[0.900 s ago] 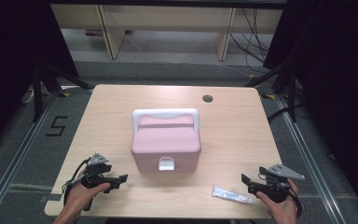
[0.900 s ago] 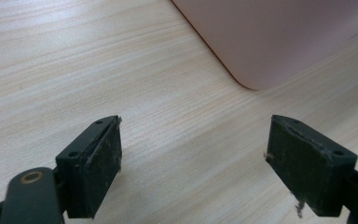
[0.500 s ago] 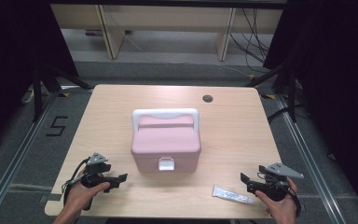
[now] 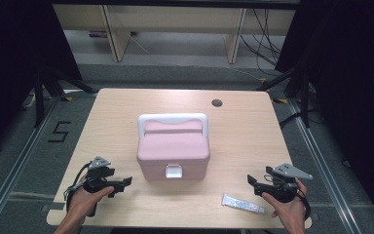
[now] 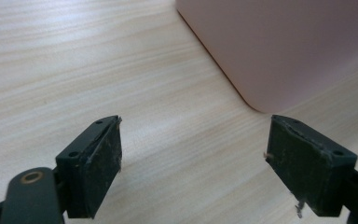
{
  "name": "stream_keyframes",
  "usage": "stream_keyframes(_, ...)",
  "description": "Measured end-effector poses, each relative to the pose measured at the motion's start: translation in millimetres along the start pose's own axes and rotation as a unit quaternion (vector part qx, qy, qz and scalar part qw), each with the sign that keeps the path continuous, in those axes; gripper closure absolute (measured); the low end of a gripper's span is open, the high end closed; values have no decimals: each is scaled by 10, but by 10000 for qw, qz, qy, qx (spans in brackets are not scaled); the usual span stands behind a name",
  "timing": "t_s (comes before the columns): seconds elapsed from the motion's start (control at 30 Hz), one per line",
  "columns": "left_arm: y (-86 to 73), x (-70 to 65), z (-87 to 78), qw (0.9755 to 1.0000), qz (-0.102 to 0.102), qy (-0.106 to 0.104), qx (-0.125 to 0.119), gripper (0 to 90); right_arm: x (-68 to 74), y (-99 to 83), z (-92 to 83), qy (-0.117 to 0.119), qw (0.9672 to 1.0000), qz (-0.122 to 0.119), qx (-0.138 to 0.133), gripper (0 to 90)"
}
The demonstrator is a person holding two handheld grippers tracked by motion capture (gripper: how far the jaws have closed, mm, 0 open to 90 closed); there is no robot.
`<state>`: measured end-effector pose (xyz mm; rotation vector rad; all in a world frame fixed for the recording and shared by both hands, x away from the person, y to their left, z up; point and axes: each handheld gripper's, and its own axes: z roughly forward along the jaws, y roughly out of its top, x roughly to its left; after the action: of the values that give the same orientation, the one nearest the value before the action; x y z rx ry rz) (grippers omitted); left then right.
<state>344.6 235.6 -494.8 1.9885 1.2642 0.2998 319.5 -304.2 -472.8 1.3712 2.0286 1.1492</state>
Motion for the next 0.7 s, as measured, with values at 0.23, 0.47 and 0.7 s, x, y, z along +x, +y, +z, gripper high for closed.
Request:
stream_keyframes(0.23,103,45,-21,9998,-81,-54,-149,205,39,135,83,94,9994,-336,40,296)
stream_keyframes(0.47,196,92,11,9998,-51,-16,-186,285,141,334,264,274,9979,-588,53,389)
stream_keyframes(0.7,260,186,97,9997,1,81,-241,429,265,494,485,517,9959,-730,97,466)
